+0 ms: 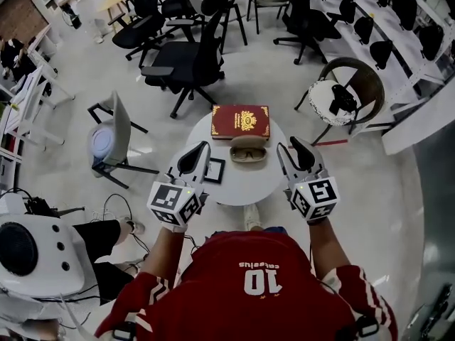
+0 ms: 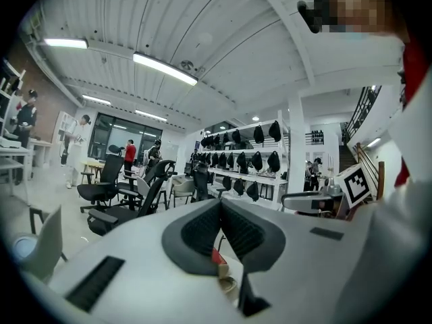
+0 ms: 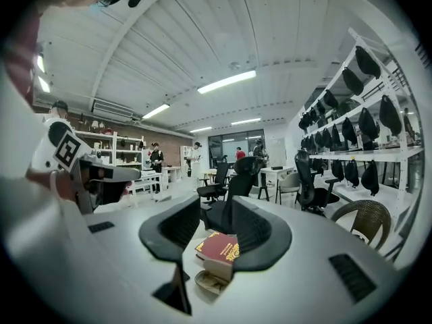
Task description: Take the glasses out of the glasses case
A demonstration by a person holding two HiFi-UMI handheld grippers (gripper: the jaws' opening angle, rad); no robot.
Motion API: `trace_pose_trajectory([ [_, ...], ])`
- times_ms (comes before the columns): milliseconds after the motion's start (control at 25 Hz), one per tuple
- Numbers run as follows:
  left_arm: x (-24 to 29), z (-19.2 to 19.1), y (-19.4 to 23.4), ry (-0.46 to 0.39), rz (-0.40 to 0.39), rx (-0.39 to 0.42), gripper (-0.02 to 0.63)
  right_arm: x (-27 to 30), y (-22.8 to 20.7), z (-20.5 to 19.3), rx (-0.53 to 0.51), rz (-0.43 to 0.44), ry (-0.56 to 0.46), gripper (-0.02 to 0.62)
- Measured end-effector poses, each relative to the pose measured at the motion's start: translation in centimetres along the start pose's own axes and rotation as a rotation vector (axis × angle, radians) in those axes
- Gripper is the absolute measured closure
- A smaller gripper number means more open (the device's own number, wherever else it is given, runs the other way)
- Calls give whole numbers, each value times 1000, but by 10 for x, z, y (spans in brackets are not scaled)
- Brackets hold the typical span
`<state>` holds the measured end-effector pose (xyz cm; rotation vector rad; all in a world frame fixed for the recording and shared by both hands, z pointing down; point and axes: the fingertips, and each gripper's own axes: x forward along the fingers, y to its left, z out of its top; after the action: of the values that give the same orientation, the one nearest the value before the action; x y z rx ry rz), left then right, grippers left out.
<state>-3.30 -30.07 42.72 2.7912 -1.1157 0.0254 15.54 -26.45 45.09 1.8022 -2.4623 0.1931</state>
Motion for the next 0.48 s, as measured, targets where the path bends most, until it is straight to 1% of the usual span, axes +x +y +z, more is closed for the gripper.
trace_pose_trajectory([
  [480,2,-14,7,17,60,-9,597,27,-6,-65,-11,60,139,459],
])
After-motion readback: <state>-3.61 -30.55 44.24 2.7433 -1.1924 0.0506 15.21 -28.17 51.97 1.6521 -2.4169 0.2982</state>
